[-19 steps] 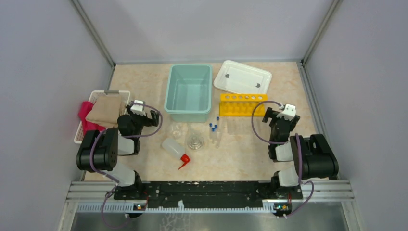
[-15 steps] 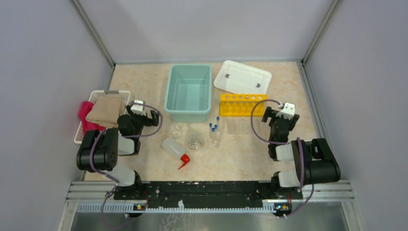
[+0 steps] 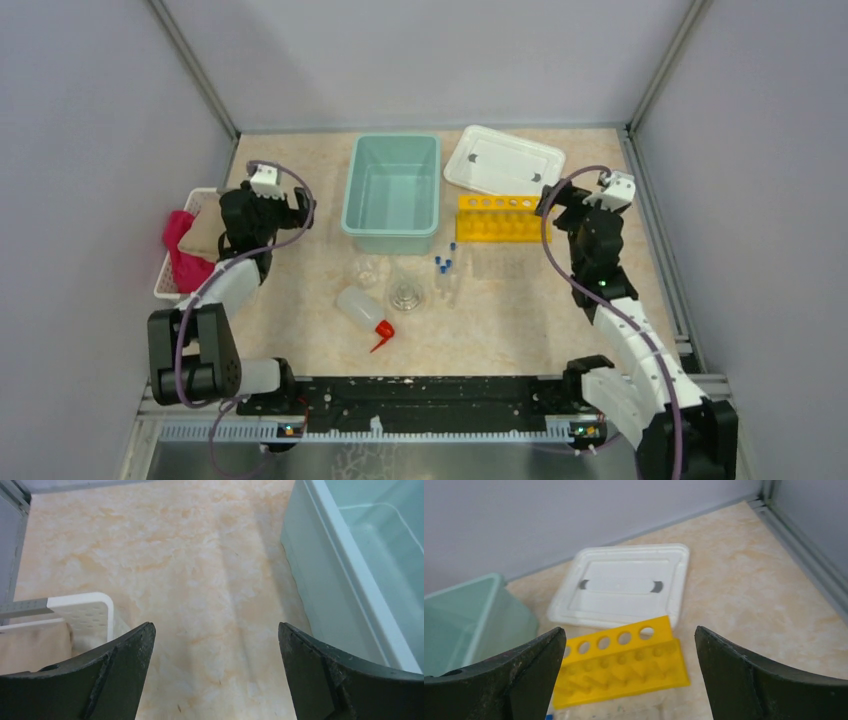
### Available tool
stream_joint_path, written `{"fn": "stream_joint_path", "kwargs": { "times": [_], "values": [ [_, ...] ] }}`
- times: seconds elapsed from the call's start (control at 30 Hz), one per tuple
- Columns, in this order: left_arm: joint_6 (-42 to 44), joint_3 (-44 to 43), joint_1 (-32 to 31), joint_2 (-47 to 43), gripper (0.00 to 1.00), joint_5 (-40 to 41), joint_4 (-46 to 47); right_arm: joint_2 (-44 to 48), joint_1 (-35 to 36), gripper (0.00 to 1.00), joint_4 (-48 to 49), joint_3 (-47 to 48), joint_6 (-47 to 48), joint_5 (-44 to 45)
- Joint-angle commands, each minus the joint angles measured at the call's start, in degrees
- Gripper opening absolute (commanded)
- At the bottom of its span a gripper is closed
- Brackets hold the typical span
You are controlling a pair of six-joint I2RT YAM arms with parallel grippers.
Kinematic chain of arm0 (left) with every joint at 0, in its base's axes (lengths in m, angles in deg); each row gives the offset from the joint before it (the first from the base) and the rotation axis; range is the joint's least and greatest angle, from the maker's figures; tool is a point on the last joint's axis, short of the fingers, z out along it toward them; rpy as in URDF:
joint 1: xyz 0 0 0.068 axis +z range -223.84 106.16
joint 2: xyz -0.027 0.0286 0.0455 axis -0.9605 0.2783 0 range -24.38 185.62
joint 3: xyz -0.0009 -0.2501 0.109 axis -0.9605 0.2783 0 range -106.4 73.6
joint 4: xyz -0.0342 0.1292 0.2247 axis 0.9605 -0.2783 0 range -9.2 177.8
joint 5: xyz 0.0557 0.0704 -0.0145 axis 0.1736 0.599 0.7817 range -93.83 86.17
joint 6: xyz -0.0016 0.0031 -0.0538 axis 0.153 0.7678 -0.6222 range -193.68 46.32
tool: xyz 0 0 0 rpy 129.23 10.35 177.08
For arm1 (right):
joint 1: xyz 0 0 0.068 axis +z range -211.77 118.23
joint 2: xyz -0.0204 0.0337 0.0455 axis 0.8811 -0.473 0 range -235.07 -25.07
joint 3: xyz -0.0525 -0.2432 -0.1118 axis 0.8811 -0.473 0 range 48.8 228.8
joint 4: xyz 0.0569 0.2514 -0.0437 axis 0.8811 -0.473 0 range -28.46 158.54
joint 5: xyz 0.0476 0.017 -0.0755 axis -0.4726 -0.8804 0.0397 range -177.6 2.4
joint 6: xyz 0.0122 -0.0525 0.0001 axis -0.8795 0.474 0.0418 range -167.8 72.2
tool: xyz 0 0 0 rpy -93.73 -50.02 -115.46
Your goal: Organize the chemistry lab equipment
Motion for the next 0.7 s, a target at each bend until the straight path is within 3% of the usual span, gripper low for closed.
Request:
{"fn": "stream_joint_path", "kwargs": {
  "times": [0.0, 0.1, 0.23, 0.37, 0.43, 0.67],
  "values": [
    [1.3, -8.5, 0.6, -3.0, 0.99, -3.5, -21.7, 7.6, -1.4, 0.99, -8.1, 2.5, -11.5, -17.2],
    [1.0, -14.7, 0.9, -3.3, 0.99, -3.6, -30.8, 10.9, -0.9, 0.99, -5.1, 0.4, -15.1, -19.5],
    [-0.2, -20.5, 1.7, -4.1, 0.99, -4.4, -39.5, 2.4, 5.0, 0.99, -29.2, 14.8, -15.2, -9.6],
    [-1.2, -24.4, 2.4, -6.1, 0.99, -5.9, -44.4, -5.2, 18.9, 0.99, -44.0, 25.7, -16.8, 3.2],
    [-1.6, -26.3, 2.7, -6.7, 0.99, -6.8, -47.3, -6.8, 24.5, 0.99, -44.9, 27.5, -17.5, 5.5],
    [-2.6, -34.4, 3.6, -6.8, 0.99, -9.5, -56.8, -5.8, 24.8, 0.97, -34.6, 19.9, -21.8, -7.1]
  ]
}}
